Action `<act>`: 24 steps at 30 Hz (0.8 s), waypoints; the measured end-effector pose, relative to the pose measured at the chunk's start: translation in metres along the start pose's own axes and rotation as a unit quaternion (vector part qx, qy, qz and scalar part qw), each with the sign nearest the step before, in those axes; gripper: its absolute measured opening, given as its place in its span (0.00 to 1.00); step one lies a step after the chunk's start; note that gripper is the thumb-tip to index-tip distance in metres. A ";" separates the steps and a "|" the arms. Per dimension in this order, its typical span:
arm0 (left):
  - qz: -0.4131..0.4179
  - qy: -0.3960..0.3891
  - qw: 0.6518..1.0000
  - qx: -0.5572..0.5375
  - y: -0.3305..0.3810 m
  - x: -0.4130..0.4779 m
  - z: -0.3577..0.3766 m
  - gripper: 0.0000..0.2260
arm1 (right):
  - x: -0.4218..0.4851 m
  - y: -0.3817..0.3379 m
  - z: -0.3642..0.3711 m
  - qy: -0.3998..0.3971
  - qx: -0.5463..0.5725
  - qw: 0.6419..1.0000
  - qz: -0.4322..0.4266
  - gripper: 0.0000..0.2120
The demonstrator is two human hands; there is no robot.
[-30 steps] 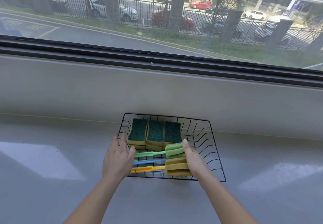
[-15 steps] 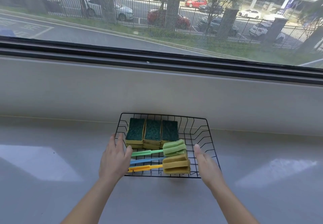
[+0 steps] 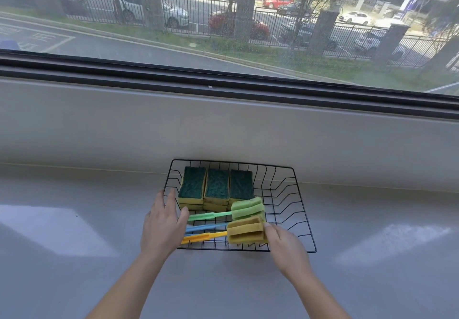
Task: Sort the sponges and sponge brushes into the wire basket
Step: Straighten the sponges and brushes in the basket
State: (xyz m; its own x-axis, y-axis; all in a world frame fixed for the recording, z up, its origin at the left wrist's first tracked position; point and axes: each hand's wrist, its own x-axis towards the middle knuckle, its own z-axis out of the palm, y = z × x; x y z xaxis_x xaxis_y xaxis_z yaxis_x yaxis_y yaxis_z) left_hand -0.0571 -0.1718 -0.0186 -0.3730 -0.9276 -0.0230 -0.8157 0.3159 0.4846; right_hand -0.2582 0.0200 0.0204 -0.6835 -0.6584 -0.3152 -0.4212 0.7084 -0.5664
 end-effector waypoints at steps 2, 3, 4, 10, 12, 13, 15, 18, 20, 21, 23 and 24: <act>0.001 0.002 1.000 0.000 0.000 -0.001 -0.001 0.26 | 0.000 0.001 -0.003 0.000 0.023 1.000 0.010 0.20; 0.003 0.012 1.000 -0.002 0.001 -0.001 -0.002 0.25 | 0.000 0.002 -0.004 0.000 0.032 0.999 0.014 0.20; 0.017 0.037 0.999 -0.002 0.000 -0.003 -0.005 0.24 | 0.000 0.002 -0.005 0.001 0.042 0.999 0.017 0.19; 0.289 0.030 0.956 -0.038 0.030 -0.036 -0.008 0.08 | -0.003 0.009 -0.010 0.017 0.055 0.998 0.009 0.15; 0.260 -0.056 0.963 -0.048 0.046 -0.041 -0.001 0.11 | -0.005 0.008 -0.011 0.008 0.046 0.999 0.003 0.16; 0.236 -0.081 0.967 -0.052 0.052 -0.039 0.003 0.13 | -0.006 0.007 -0.011 0.001 0.041 0.999 0.000 0.16; 0.216 -0.102 0.971 -0.032 0.060 -0.035 0.009 0.15 | -0.007 0.006 -0.013 -0.010 0.028 1.000 -0.004 0.18; 0.220 -0.112 0.969 -0.016 0.060 -0.031 0.014 0.15 | -0.007 0.005 -0.015 -0.019 0.012 1.000 -0.014 0.20; 0.226 -0.114 0.967 -0.023 0.059 -0.032 0.016 0.14 | -0.007 0.003 -0.014 -0.026 0.012 0.999 -0.026 0.21; 0.230 -0.111 0.967 -0.025 0.059 -0.033 0.017 0.13 | -0.007 0.003 -0.013 -0.028 0.009 0.999 -0.033 0.21; 0.236 -0.106 0.965 -0.032 0.059 -0.035 0.020 0.13 | -0.006 0.003 -0.010 -0.026 -0.009 0.998 -0.049 0.19; 0.234 -0.105 0.966 -0.042 0.058 -0.036 0.021 0.12 | -0.006 0.004 -0.009 -0.022 -0.019 0.998 -0.055 0.18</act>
State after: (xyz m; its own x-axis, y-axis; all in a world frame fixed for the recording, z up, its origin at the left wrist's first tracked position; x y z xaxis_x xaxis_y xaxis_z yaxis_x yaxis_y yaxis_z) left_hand -0.1003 -0.1157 -0.0079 -0.7813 -0.6227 0.0429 -0.5005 0.6660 0.5532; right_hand -0.2612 0.0289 0.0267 -0.6049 -0.7429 -0.2867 -0.5151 0.6397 -0.5705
